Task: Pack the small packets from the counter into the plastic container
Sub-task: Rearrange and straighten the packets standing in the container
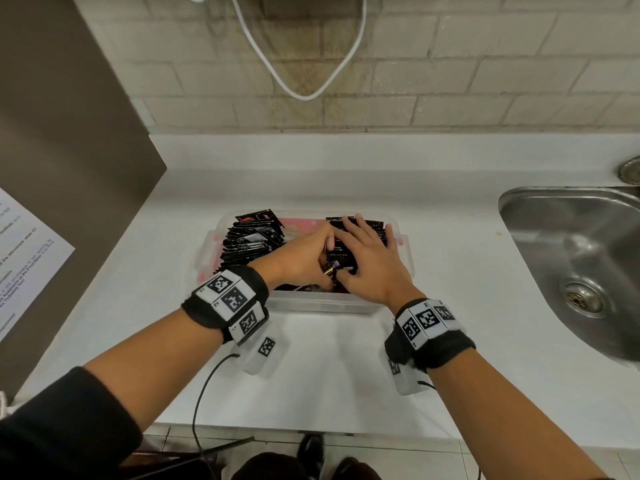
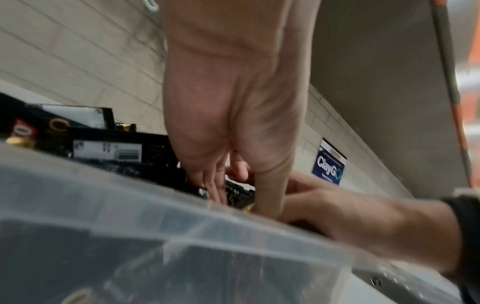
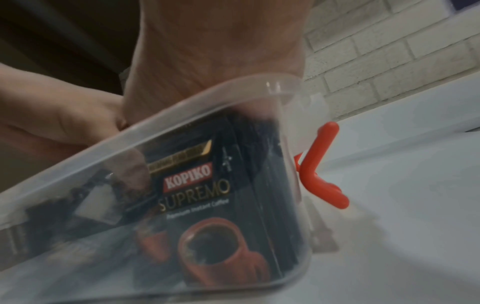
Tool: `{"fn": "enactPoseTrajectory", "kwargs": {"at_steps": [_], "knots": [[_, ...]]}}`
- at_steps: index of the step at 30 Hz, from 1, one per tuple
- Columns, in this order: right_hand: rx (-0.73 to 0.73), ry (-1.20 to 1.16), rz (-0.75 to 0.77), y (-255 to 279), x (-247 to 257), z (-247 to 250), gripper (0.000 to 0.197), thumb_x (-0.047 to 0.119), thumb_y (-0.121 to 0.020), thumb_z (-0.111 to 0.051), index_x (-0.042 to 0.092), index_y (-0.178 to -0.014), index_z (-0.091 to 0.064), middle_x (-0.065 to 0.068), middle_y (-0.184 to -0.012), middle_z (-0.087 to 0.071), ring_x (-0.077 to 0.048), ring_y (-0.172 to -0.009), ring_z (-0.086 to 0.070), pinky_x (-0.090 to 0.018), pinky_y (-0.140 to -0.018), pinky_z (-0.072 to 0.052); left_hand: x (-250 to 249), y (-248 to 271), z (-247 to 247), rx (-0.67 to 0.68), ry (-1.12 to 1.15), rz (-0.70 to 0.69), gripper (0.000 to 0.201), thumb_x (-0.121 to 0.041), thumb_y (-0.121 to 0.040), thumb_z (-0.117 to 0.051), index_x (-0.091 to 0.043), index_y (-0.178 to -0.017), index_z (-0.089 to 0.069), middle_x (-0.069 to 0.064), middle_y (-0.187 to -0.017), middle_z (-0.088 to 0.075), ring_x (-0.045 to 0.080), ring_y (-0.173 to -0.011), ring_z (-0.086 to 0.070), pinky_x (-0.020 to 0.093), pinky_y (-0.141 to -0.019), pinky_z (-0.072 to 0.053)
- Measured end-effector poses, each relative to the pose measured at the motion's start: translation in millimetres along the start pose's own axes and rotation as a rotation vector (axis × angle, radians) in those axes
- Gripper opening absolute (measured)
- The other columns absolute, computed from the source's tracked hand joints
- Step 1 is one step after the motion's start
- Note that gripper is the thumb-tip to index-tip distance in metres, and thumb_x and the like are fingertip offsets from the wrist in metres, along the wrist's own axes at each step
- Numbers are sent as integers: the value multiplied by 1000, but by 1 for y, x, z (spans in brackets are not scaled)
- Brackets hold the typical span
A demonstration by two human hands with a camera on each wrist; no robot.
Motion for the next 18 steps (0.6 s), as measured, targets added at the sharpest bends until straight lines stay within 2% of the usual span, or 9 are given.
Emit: {"fn": "enactPoseTrajectory", "kwargs": {"at_steps": [2,5,7,11,13,15,18], "knots": [[12,38,11,0,0,-2,80,43,-82,-55,39,-153,-20,6,-165,-12,-14,-152,6,-62,-118,8,1,1,4,46,-10,30,63,-4,-69,-85,-18,-105,-35,5,-87,-60,13,-65,-55,38,-63,-53],[19,80,30,1,1,-4,80,55,-83,-51,38,-154,-19,6,-166,-8,-14,-152,9,-63,-117,10,1,2,6,58,-53,33,59,-4,-71,-84,-18,-104,-37,9,-89,-64,15,-67,-58,33,-64,-54],[14,92,39,1,2,-5,78,59,-84,-49,38,-154,-21,5,-166,-7,-14,-152,10,-62,-116,12,0,1,7,-2,-98,15,49,-8,-75,-83,-19,-95,-39,10,-85,-66,14,-64,-57,27,-61,-50],[-14,53,41,2,2,-4,67,54,-85,-55,43,-147,-34,4,-165,-12,-15,-152,8,-60,-114,15,-3,3,6,-201,-220,-45,36,-15,-79,-82,-18,-79,-46,0,-70,-57,21,-67,-56,36,-66,-47],[-36,12,34,3,1,-2,60,52,-87,-57,46,-145,-39,2,-165,-16,-15,-153,6,-58,-115,15,0,6,6,-261,-172,-26,34,-18,-78,-84,-16,-76,-50,-3,-65,-55,17,-61,-54,26,-62,-43],[-51,-15,28,3,1,-2,55,53,-89,-58,48,-143,-43,2,-164,-19,-15,-153,4,-57,-116,14,5,10,8,-258,-48,27,34,-19,-74,-87,-14,-78,-54,2,-66,-61,12,-59,-58,17,-58,-44],[-62,-46,13,2,-1,-1,53,45,-88,-62,47,-140,-48,1,-163,-22,-15,-153,2,-56,-118,13,11,15,8,-143,-3,115,48,-16,-69,-90,-16,-93,-48,7,-82,-71,13,-66,-63,19,-60,-47]]}}
Point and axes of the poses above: each hand's wrist, its own y-axis away from the middle knuckle, its own z-axis out of the back of the hand, x = y × z, the point moved 5 cm from there along -y, towards the middle knuckle
